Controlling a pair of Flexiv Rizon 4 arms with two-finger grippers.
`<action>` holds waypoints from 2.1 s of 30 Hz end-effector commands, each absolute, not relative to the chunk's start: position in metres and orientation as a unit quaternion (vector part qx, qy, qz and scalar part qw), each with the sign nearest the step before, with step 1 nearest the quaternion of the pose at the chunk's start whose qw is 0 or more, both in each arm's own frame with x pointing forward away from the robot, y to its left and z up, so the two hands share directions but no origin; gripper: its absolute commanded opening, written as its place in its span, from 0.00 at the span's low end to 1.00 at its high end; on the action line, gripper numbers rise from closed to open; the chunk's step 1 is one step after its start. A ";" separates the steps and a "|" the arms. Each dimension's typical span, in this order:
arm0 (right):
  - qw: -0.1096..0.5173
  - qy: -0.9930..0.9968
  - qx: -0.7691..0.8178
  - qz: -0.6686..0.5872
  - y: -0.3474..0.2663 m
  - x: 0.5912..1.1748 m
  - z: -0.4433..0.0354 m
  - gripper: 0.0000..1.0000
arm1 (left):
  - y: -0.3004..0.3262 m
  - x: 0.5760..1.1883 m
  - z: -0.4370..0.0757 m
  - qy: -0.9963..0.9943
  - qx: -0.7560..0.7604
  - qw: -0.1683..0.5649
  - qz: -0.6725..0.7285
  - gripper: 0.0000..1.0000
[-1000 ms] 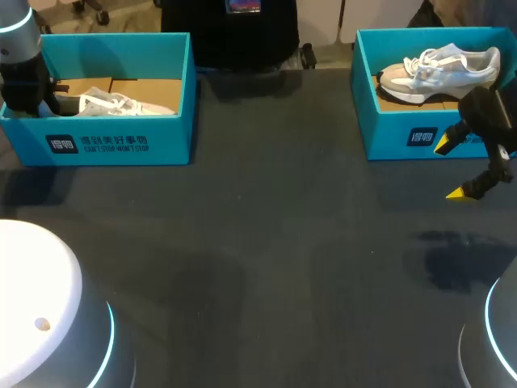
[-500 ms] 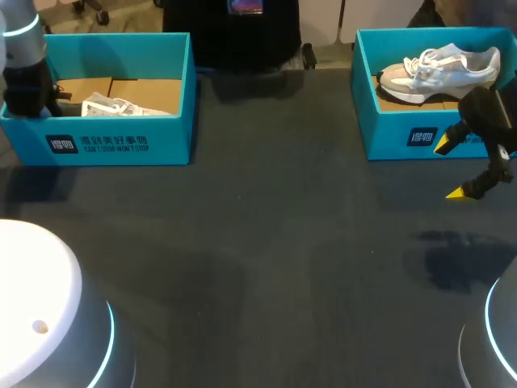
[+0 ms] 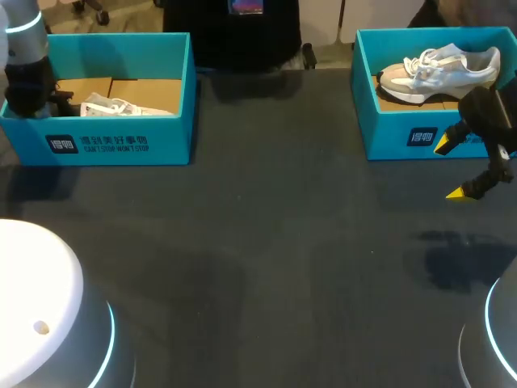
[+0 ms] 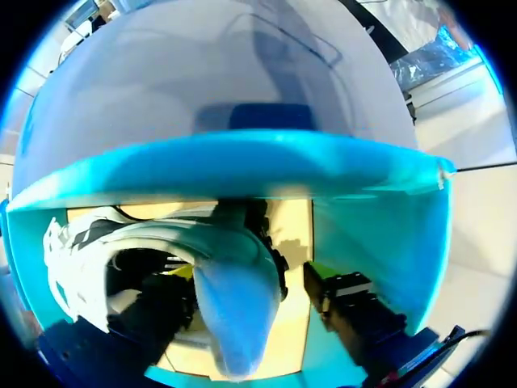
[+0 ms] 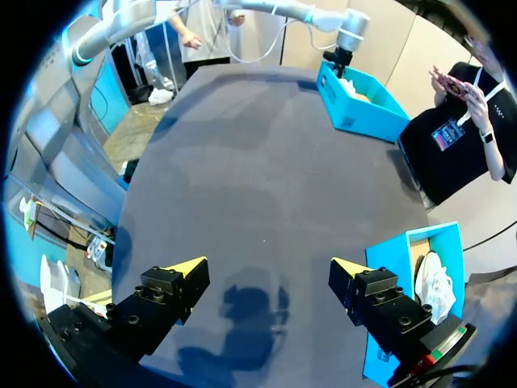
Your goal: Take the shoe out of the shoebox, open the shoe tongue, remove and reinsert the insole, then place the shoe into the shoebox
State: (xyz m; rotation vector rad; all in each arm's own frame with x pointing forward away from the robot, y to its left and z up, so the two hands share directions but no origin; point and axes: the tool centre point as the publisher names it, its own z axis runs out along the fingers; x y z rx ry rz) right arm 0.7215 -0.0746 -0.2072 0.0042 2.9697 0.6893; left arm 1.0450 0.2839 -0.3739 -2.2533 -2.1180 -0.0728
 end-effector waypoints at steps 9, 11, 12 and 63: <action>0.047 0.973 0.002 0.225 -0.074 0.722 -0.208 1.00 | 0.284 1.046 -0.345 -0.689 -0.725 0.008 -0.011 1.00; 0.047 0.973 0.002 0.225 -0.074 0.722 -0.208 1.00 | 0.282 1.047 -0.340 -0.691 -0.723 0.006 -0.007 1.00; 0.047 0.973 0.002 0.225 -0.074 0.722 -0.208 1.00 | 0.281 1.048 -0.338 -0.691 -0.723 0.005 -0.006 1.00; 0.051 0.951 0.226 0.203 -0.120 0.816 -0.194 1.00 | 0.229 1.009 -0.188 -0.729 -0.684 -0.003 0.027 1.00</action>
